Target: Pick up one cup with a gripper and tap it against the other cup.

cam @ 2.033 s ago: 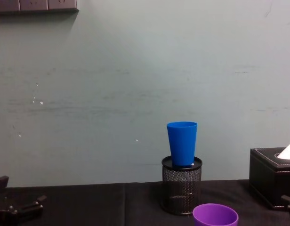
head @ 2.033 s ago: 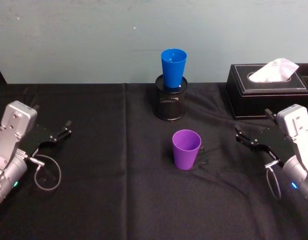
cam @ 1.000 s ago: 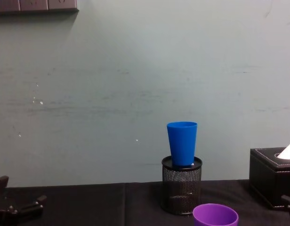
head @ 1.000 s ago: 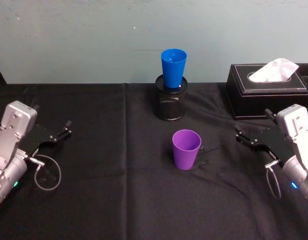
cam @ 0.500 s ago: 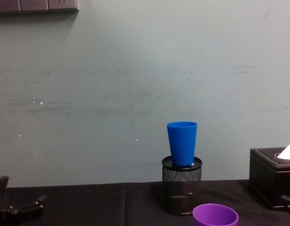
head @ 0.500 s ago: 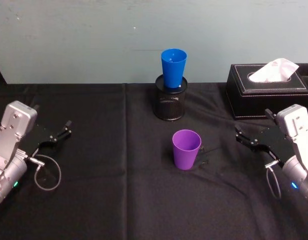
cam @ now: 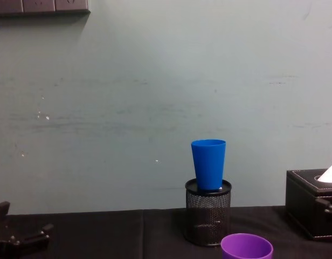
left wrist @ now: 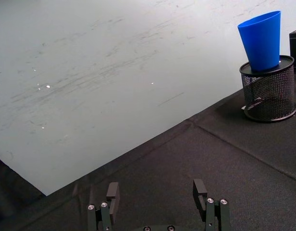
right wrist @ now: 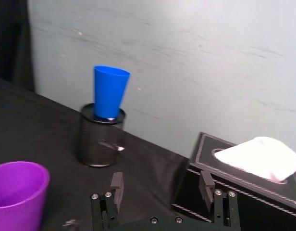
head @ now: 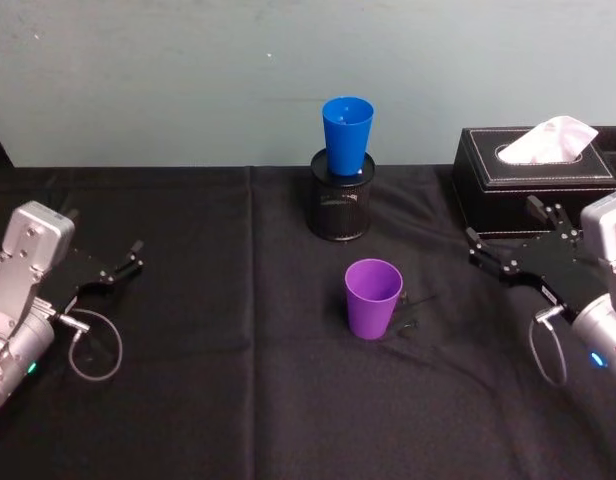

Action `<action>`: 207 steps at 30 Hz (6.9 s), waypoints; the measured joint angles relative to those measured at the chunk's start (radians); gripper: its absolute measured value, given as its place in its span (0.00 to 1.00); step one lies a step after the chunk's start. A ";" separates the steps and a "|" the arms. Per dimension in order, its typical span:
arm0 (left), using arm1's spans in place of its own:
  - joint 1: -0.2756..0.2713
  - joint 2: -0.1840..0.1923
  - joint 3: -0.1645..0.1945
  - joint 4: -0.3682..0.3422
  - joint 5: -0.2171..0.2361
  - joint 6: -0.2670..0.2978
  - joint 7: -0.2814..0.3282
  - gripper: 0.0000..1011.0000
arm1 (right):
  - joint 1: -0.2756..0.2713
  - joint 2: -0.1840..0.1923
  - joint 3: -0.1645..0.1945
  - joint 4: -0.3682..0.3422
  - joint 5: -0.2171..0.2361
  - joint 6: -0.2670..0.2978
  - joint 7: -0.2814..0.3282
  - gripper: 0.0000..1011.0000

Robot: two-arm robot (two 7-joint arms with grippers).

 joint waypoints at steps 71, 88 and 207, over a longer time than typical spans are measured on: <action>0.000 0.000 0.000 0.000 0.000 0.000 0.000 0.99 | 0.126 -0.207 -0.075 0.276 0.068 -0.040 0.495 0.81; 0.000 0.000 0.000 0.000 0.000 0.000 0.000 0.99 | 0.118 -0.201 -0.053 0.216 0.079 0.022 0.497 0.72; 0.000 0.000 0.000 0.000 0.000 0.000 0.000 0.99 | 0.192 -0.124 -0.032 -0.015 0.153 0.287 0.434 0.72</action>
